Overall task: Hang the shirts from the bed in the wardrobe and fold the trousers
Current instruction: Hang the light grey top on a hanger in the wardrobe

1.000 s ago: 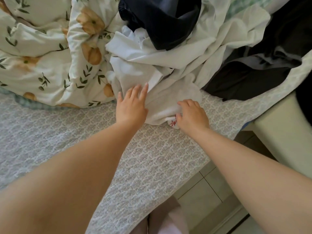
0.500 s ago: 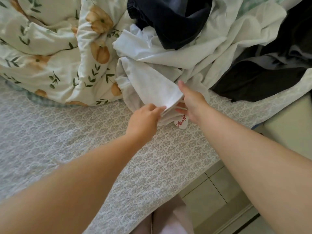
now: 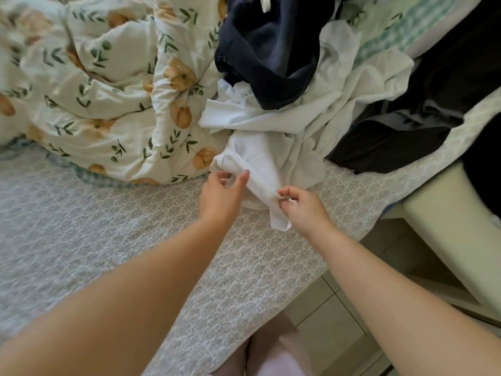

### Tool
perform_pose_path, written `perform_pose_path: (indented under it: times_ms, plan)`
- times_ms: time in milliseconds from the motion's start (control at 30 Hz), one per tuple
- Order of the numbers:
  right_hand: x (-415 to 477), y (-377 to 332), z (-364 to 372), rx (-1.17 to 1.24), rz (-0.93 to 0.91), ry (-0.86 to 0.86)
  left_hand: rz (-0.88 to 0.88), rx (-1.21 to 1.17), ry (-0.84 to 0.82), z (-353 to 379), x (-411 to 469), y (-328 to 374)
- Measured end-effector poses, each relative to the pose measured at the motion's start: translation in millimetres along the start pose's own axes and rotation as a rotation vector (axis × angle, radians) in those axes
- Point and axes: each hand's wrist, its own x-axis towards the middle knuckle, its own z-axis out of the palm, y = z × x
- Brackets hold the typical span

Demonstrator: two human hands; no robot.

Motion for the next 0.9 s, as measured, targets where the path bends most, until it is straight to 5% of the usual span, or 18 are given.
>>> perform_pose_path:
  times_ms: [167,333,467,633,767,900]
  plan:
    - [-42,3,10,-0.048,0.038,-0.103,-0.237,-0.088,-0.07,14,-11,19]
    - [-55,9,-11,0.082,0.068,-0.022,-0.24,0.055,-0.048,16,-39,22]
    - [-49,21,-21,0.237,0.293,0.17,-0.207,0.153,-0.145,8,-77,13]
    - [-51,16,-10,0.402,0.531,0.084,-0.16,0.224,-0.364,6,-127,-5]
    - [-55,10,-4,0.106,0.456,0.255,-0.285,0.022,-0.536,4,-148,-16]
    - [-71,2,-9,-0.236,0.227,0.353,-0.238,0.083,-0.329,-7,-143,-15]
